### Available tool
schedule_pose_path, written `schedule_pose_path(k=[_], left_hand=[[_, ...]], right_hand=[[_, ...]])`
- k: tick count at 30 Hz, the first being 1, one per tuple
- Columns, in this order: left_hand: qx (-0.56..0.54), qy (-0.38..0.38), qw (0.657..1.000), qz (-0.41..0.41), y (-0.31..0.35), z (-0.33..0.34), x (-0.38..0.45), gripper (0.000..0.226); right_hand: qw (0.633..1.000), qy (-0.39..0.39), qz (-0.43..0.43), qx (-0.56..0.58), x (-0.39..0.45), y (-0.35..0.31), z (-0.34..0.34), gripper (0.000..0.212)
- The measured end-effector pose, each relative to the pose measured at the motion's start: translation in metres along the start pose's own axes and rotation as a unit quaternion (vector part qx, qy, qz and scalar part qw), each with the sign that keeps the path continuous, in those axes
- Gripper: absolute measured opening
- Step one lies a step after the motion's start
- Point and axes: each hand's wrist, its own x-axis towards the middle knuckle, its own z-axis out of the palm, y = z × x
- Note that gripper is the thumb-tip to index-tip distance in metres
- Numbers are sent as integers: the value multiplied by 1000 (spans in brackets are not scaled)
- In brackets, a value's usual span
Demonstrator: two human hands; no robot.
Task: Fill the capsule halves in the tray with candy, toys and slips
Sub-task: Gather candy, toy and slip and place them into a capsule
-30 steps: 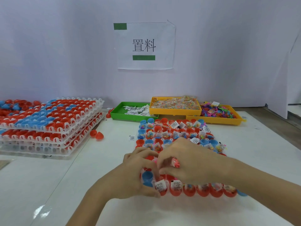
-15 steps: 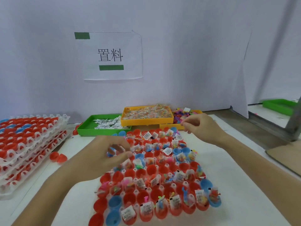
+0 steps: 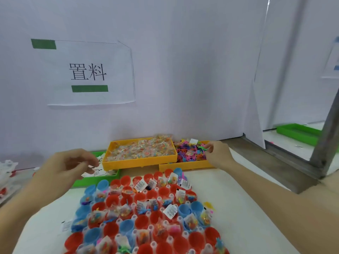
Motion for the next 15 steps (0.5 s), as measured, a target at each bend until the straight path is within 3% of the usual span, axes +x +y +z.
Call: schedule_pose_path(k=[5, 8, 15], left_hand=[[-1, 14, 1000, -12, -12, -4, 5, 40], [1, 16, 1000, -22, -13, -4, 5, 41], [0, 43, 997, -62, -13, -4, 4, 28]], right_hand=[[999, -15, 2, -45, 17, -1, 19, 21], [999, 18, 19, -18, 17, 0, 26, 4], [989, 126, 41, 60, 6, -6, 31, 8]])
